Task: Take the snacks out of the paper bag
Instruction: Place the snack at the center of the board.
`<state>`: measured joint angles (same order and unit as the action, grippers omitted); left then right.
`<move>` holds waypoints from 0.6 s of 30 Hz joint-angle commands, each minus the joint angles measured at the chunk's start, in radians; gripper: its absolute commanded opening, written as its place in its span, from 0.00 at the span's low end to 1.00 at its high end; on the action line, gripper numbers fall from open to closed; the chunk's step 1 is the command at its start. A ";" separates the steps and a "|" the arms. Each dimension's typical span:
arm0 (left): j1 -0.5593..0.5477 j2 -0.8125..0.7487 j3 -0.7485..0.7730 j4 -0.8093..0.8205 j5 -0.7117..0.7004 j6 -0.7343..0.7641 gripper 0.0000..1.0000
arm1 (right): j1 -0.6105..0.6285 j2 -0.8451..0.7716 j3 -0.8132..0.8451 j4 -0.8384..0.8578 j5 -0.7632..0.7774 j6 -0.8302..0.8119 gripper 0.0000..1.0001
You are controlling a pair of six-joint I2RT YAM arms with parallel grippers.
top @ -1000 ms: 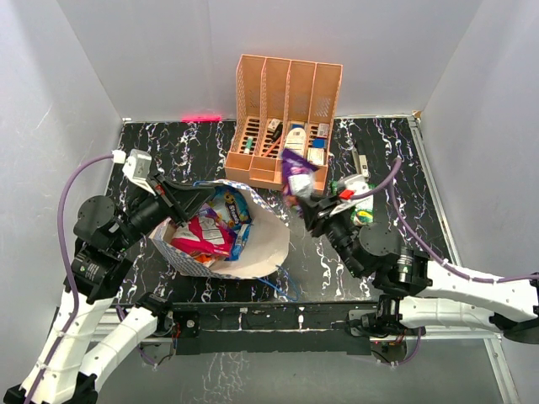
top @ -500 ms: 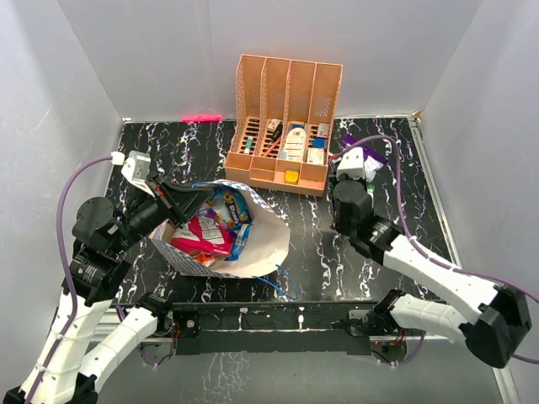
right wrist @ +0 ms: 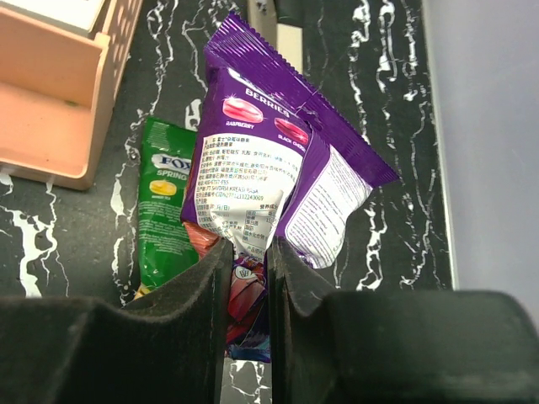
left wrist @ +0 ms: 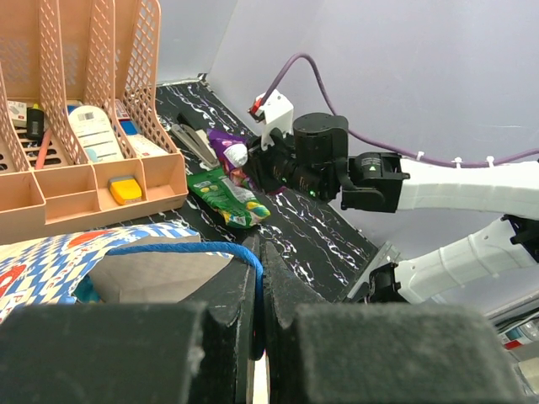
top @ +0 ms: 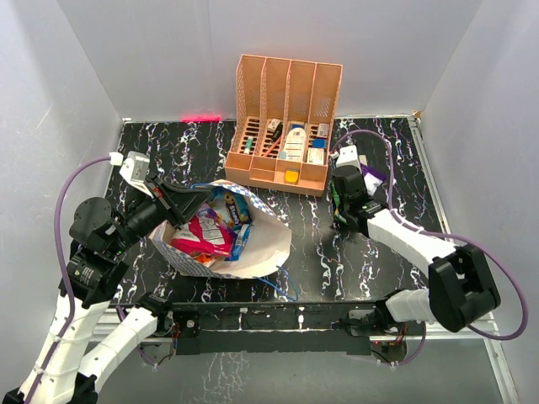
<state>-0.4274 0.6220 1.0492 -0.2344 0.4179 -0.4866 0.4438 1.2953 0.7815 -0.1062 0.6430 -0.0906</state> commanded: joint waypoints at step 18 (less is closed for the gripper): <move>-0.004 -0.019 0.053 0.037 0.011 0.034 0.00 | -0.031 0.125 0.107 -0.136 -0.206 0.204 0.61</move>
<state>-0.4274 0.6117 1.0607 -0.2501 0.4065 -0.4637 0.4141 1.4548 0.8219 -0.1825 0.5011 0.0257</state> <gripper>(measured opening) 0.009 0.539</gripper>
